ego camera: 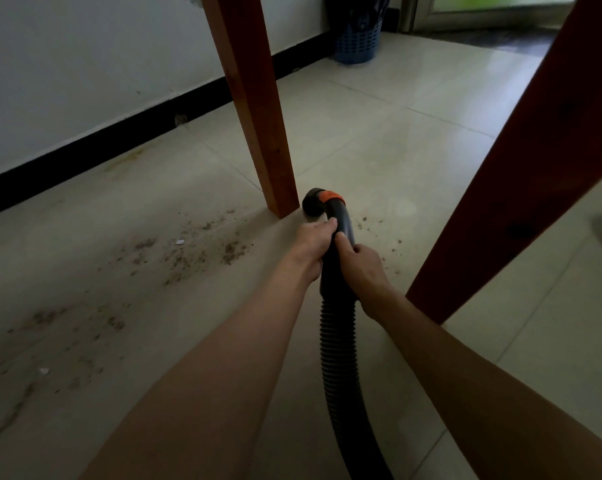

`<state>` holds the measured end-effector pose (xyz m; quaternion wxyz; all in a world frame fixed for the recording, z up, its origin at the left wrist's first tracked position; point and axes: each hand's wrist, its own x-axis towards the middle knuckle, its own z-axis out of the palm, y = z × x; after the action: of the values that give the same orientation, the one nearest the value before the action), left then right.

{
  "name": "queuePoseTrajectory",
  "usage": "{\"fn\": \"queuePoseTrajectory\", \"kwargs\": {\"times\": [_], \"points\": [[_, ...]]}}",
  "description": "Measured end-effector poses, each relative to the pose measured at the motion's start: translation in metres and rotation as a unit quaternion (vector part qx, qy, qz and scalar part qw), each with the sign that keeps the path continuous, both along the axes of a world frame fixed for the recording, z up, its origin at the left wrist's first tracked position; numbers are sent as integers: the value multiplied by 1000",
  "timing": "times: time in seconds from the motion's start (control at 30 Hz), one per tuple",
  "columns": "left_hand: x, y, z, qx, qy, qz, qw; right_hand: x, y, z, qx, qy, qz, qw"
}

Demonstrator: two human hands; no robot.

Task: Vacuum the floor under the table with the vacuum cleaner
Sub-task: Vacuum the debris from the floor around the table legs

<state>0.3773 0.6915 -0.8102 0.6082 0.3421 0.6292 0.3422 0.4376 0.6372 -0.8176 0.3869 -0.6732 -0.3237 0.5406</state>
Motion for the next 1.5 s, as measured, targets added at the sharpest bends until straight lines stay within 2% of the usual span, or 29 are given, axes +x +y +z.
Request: {"fn": "queuePoseTrajectory", "kwargs": {"times": [0.23, 0.4, 0.57, 0.8, 1.03, 1.2, 1.37, 1.5], "points": [[-4, 3, -3, 12, 2, -21, 1000, 7, 0, 0, -6, 29, -2, 1000], [-9, 0, -5, -23, 15, -23, 999, -10, -30, -7, -23, -15, 47, 999], [-14, -11, -6, -51, 40, -78, 995, -21, -55, -8, -22, -25, 41, 999], [-14, -23, 9, -100, 49, -160, 981, -27, -69, -5, -13, 7, 28, 1000], [-1, -18, 4, -41, 91, -116, 988, -11, -58, 1, -31, 31, 41, 998], [-11, -25, -6, -52, 88, -96, 990, -10, -66, -4, -49, 41, 74, 995], [-15, -44, -7, -80, 100, -154, 980, -13, -92, -15, -55, 60, 96, 992], [-14, -57, 0, -98, 114, -197, 969, -3, -106, -16, -56, 129, 100, 985]]}}
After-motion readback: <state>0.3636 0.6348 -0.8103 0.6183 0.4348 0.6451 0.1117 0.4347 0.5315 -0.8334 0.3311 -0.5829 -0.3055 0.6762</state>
